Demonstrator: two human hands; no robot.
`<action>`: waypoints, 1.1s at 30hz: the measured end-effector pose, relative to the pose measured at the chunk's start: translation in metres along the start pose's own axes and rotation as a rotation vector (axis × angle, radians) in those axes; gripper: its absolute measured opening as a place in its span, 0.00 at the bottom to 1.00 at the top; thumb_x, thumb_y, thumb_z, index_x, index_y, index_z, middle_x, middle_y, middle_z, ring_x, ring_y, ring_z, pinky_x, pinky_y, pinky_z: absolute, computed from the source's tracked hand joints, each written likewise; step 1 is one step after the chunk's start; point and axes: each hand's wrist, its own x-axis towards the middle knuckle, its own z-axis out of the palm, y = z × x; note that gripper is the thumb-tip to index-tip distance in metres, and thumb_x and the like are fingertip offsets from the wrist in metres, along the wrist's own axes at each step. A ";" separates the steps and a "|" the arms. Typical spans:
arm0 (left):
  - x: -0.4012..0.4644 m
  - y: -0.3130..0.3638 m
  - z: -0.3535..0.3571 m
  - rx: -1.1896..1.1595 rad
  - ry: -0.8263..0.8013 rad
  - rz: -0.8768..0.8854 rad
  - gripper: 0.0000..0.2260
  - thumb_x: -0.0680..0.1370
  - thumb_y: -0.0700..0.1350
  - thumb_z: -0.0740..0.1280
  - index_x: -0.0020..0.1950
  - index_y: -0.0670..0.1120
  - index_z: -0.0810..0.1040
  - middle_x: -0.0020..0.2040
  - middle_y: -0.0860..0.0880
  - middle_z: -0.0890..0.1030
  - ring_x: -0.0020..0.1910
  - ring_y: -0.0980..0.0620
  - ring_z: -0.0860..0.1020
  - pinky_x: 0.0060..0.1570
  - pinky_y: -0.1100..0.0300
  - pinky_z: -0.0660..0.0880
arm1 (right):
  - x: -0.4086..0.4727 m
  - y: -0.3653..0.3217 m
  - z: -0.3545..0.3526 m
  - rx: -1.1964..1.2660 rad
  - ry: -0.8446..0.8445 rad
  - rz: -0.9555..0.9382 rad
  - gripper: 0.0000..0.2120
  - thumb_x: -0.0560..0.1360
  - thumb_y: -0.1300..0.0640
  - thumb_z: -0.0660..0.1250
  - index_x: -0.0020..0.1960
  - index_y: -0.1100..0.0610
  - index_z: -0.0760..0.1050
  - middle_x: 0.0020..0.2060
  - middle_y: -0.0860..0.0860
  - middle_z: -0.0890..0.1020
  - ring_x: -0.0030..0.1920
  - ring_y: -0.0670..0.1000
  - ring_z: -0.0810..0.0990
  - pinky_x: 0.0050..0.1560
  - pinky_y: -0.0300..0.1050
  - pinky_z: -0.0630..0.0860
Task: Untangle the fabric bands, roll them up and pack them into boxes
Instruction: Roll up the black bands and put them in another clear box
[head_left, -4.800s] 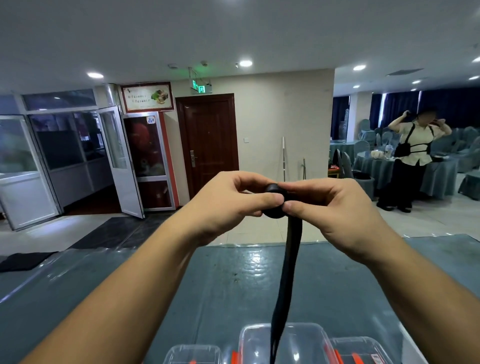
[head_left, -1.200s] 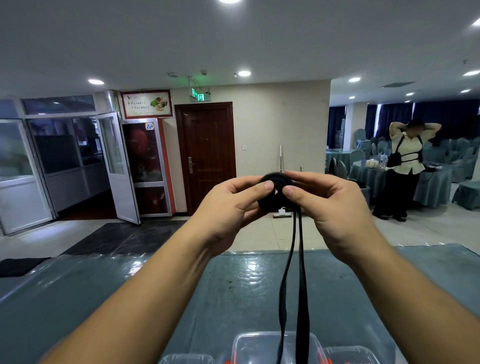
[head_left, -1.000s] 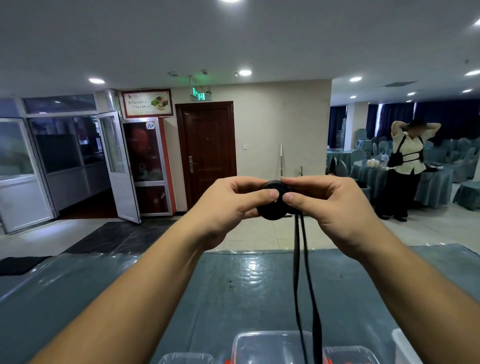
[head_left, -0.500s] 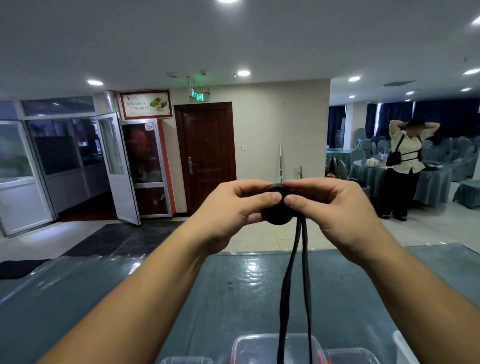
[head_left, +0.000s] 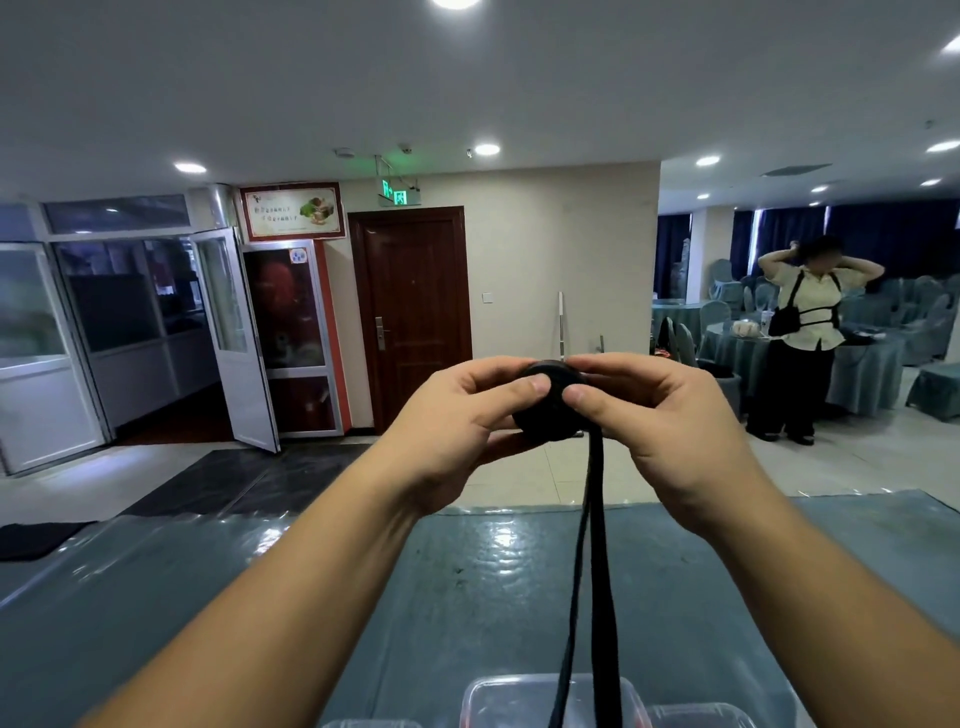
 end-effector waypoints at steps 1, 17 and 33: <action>0.000 -0.002 0.002 -0.025 0.010 -0.003 0.10 0.82 0.39 0.68 0.62 0.40 0.83 0.57 0.39 0.86 0.56 0.40 0.86 0.57 0.52 0.83 | -0.001 0.003 0.001 0.016 0.023 -0.009 0.14 0.73 0.64 0.76 0.56 0.55 0.85 0.49 0.52 0.89 0.54 0.53 0.88 0.60 0.53 0.82; 0.006 -0.015 0.007 -0.063 0.056 -0.028 0.09 0.80 0.38 0.70 0.60 0.40 0.83 0.56 0.38 0.86 0.56 0.41 0.85 0.58 0.53 0.82 | -0.004 0.012 -0.008 0.074 0.102 0.026 0.13 0.73 0.68 0.74 0.56 0.57 0.85 0.47 0.53 0.89 0.52 0.54 0.88 0.55 0.45 0.84; 0.011 -0.021 0.011 0.018 0.029 0.017 0.12 0.77 0.37 0.74 0.61 0.38 0.83 0.57 0.37 0.85 0.59 0.39 0.84 0.60 0.51 0.82 | -0.004 0.004 -0.014 -0.039 0.025 0.004 0.14 0.74 0.68 0.74 0.57 0.57 0.85 0.47 0.49 0.89 0.52 0.48 0.88 0.59 0.42 0.82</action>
